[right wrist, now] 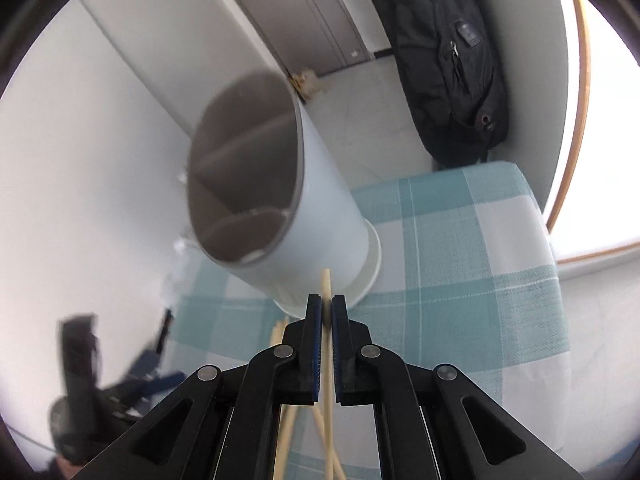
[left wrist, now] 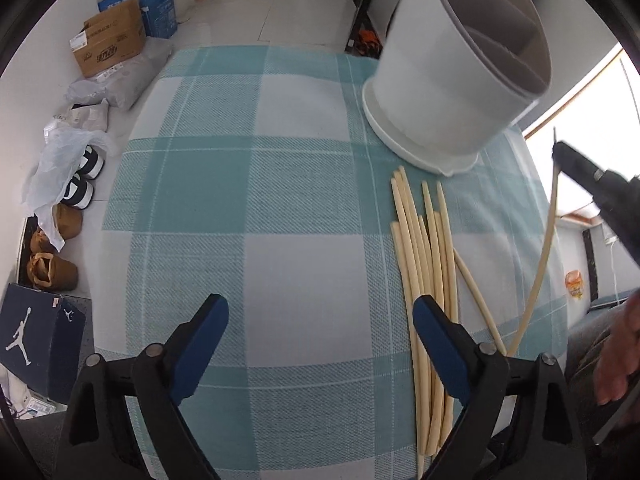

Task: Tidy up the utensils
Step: 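Close the right gripper on one wooden chopstick and lift it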

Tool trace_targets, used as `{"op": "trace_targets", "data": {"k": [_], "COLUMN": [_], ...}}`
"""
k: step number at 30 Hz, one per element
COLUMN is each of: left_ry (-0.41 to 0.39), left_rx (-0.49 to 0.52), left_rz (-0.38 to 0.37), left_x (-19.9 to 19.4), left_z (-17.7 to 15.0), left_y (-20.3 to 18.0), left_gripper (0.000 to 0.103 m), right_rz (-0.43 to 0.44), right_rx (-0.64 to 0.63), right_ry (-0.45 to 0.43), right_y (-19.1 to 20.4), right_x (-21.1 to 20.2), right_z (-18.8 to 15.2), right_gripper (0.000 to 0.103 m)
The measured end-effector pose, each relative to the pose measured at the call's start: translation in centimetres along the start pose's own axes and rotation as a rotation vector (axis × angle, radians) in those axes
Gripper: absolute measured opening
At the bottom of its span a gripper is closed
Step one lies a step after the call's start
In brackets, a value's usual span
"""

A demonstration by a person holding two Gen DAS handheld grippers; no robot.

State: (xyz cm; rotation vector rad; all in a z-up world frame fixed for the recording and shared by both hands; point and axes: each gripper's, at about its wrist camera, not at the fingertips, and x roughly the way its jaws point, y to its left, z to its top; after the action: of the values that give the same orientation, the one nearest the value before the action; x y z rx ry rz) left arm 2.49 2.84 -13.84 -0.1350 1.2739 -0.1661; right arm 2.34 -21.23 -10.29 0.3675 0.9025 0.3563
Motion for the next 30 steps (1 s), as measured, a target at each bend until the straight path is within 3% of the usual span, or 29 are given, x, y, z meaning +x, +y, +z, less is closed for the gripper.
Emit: {"op": "trace_targets", "data": {"k": [8,10,16,25,28,30], "left_ry": [0.012,0.01,0.007,-0.034,-0.017,0.005], "left_rx": [0.065,0.072,0.068,0.075,0.122,0.111], "left_rz": [0.125,0.153,0.172,0.11,0.191,0.174], "left_x": [0.8,0.9,0.9,1.0,2.0,2.3], "left_z": [-0.6,-0.6,-0.2,0.3,0.0,0.0], "left_y": [-1.6,-1.8,-2.2,-3.0,-3.6,-3.1], "left_gripper": [0.091,0.091,0.091,0.091,0.091,0.091], "right_rz": [0.052,0.06,0.056,0.072,0.08,0.082], "right_rx": [0.017,0.028,0.053,0.062,0.065,0.062], "right_ry": [-0.08,-0.09,-0.106,-0.127,-0.13,-0.131], "right_y": [-0.2,-0.2,-1.5,-2.0,-2.0,-2.0], "right_x": [-3.2,-2.4,-3.9,-5.2,-5.3,-5.4], "right_z": [0.4,0.3,0.2,0.0,0.1,0.1], "right_gripper": [0.004,0.004,0.004,0.004,0.004,0.004]}}
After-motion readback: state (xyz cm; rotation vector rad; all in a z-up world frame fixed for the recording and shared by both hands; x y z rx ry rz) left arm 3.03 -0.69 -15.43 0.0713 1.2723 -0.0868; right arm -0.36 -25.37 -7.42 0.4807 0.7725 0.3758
